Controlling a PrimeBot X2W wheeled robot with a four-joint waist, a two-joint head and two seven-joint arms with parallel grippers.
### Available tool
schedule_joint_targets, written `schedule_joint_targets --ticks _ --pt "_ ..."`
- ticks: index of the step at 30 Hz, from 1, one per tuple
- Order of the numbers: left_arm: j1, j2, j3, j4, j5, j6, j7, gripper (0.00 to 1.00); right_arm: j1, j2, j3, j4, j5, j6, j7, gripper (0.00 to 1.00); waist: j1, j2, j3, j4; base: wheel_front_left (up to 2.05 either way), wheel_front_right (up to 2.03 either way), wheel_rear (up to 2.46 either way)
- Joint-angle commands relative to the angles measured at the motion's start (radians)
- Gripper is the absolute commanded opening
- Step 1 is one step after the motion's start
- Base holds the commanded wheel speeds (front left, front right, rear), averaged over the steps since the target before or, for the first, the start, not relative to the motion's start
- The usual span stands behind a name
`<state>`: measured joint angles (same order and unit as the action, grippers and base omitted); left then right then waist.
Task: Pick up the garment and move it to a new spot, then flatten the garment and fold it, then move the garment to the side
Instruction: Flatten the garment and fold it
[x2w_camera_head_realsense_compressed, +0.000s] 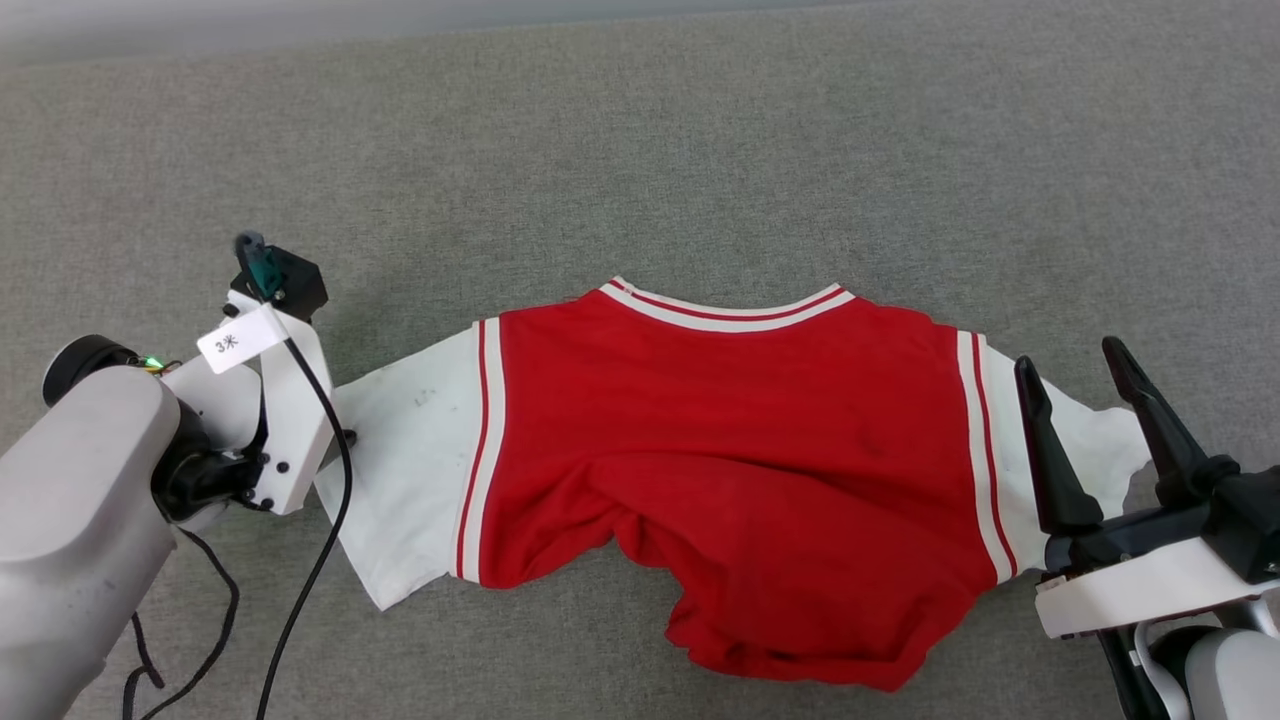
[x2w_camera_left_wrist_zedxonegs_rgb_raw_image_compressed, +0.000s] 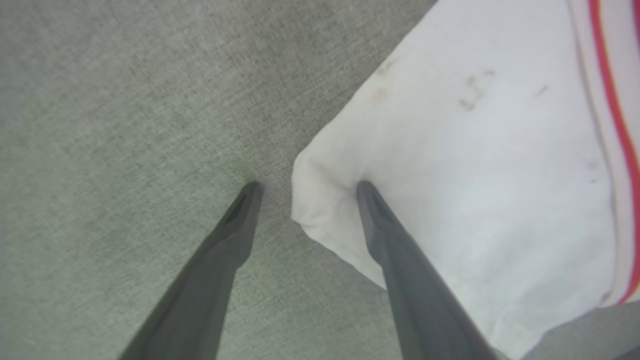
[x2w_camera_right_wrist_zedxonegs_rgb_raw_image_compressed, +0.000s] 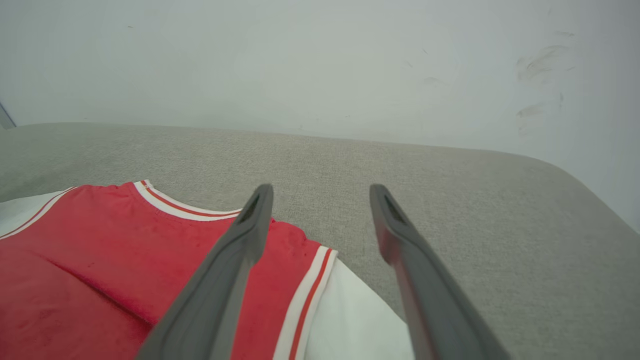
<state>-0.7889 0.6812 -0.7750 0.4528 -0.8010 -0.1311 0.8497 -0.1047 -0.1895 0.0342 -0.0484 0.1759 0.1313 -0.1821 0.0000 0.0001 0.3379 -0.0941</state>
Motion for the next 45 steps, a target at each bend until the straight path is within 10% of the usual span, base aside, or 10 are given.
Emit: schedule_joint_targets --ticks 1,2,3,19,32,45 --pt "0.033 -0.017 -0.036 0.031 -0.005 0.003 -0.005 0.93 -0.012 0.003 -0.001 0.004 -0.001 -0.001 -0.005 1.0 0.0 -0.0001 0.002 -0.001 0.0 0.0 0.0" --pt "0.037 -0.018 -0.046 0.037 -0.011 0.003 -0.014 0.13 -0.013 0.003 -0.002 0.007 -0.002 -0.001 -0.007 1.0 0.0 -0.0001 0.001 -0.001 0.0 0.0 0.0" --pt "0.036 -0.017 -0.057 0.042 -0.016 0.003 -0.025 0.0 -0.012 0.003 -0.004 0.009 -0.002 -0.001 -0.009 1.0 0.0 -0.0001 0.0 0.001 0.0 0.0 0.0" --pt "0.012 0.086 0.028 0.032 -0.001 0.017 -0.445 0.0 -0.056 -0.233 -0.116 0.022 -0.001 -0.001 0.1 1.0 0.0 -0.0001 -0.097 0.067 0.0 0.0 0.0" --pt "0.018 0.077 0.02 -0.12 0.051 0.072 -0.526 0.0 -0.219 -0.583 0.183 0.035 0.359 -0.001 0.666 1.0 0.0 -0.0001 -0.075 0.126 0.0 0.0 0.0" --pt "-0.032 0.048 0.008 -0.187 0.089 0.089 -0.551 0.0 -0.357 -0.58 0.399 0.196 0.498 -0.001 0.901 1.0 0.0 -0.0001 -0.004 0.175 0.0 0.0 0.0"
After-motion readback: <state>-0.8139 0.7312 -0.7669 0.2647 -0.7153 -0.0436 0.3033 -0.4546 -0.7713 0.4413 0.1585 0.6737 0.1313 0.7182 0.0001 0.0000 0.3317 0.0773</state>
